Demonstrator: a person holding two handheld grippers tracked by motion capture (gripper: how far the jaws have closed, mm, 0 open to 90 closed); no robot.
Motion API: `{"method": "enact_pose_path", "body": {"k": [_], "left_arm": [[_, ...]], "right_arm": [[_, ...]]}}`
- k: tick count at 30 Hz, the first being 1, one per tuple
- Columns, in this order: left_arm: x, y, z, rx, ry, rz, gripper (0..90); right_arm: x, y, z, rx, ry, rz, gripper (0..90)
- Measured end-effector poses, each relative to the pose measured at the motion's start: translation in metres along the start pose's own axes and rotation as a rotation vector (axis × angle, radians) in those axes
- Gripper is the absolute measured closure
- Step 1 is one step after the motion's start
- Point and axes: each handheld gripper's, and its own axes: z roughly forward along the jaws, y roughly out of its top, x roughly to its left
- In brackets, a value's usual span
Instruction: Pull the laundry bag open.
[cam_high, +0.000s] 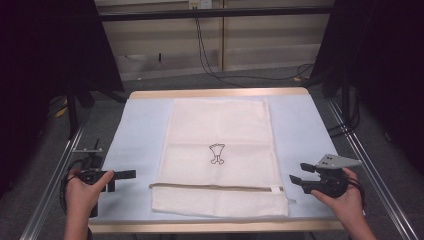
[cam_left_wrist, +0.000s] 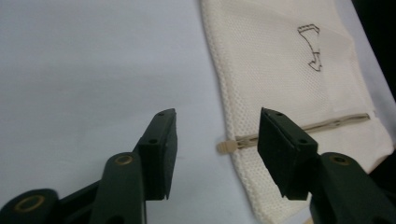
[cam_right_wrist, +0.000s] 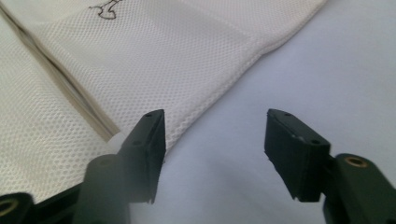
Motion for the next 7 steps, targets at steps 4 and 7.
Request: {"method": "enact_pose_path", "body": {"k": [4, 7], "left_arm": [[0.0045, -0.0013, -0.0005, -0.033, 0.047, 0.044, 33.3], [0.0061, -0.0013, 0.0038, -0.036, 0.047, 0.048, 29.5]], "right_arm": [[-0.0071, -0.0023, -0.0043, -0.007, -0.031, 0.03, 28.1], [-0.0074, -0.0023, -0.0033, 0.005, -0.032, 0.033, 22.9]]}}
